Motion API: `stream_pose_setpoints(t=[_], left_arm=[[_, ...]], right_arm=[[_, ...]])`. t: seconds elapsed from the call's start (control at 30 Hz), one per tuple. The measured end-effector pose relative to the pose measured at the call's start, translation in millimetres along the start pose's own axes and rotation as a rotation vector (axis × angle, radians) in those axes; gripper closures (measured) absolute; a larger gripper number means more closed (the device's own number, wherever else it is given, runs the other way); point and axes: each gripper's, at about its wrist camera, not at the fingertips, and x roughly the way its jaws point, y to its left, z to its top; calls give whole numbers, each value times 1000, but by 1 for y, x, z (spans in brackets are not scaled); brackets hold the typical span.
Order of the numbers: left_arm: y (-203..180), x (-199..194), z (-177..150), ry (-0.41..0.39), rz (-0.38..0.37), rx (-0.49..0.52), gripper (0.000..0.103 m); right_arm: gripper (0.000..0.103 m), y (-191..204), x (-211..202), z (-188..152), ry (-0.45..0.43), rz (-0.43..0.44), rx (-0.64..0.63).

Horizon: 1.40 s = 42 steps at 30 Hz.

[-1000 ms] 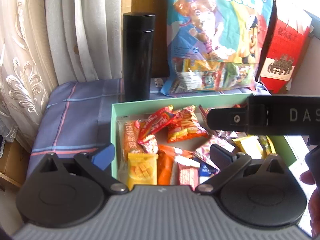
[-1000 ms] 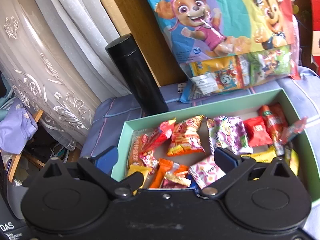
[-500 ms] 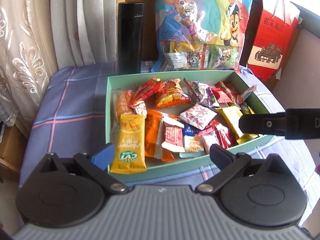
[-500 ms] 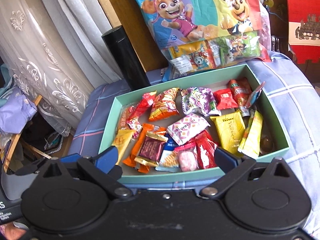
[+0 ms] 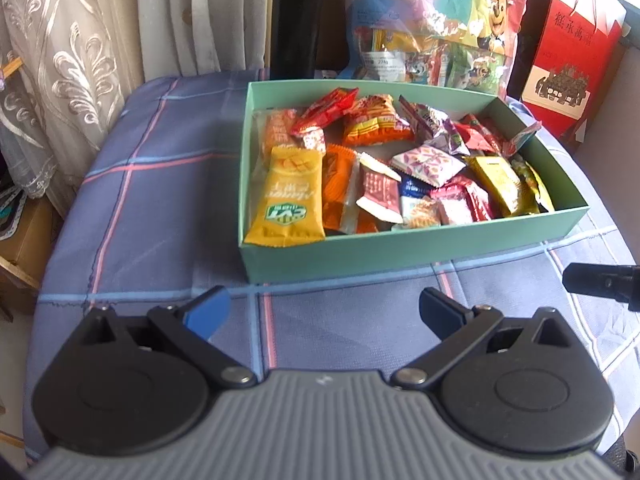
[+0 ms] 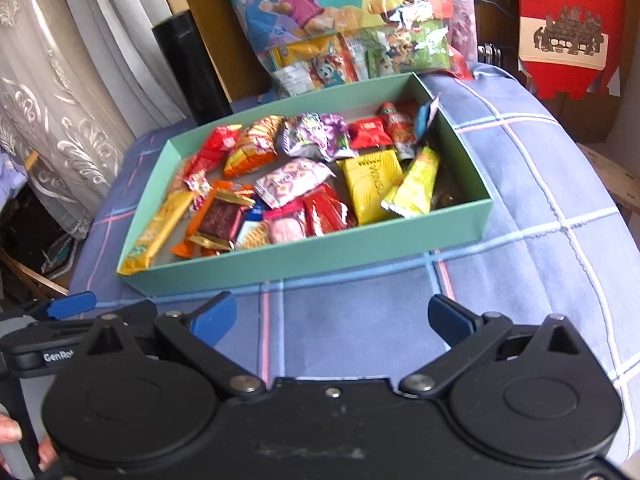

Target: Organize snacks

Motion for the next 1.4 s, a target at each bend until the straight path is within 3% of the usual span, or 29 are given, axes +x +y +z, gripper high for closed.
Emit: stream_pose_setpoints(t=[0.5, 1.4], left_arm=[[4, 8, -18, 38, 85, 12, 0], [-4, 0, -9, 25, 94, 31, 0]], right_arm=[[0, -6, 20, -19, 73, -51, 1], [0, 0, 7, -5, 41, -61, -39]])
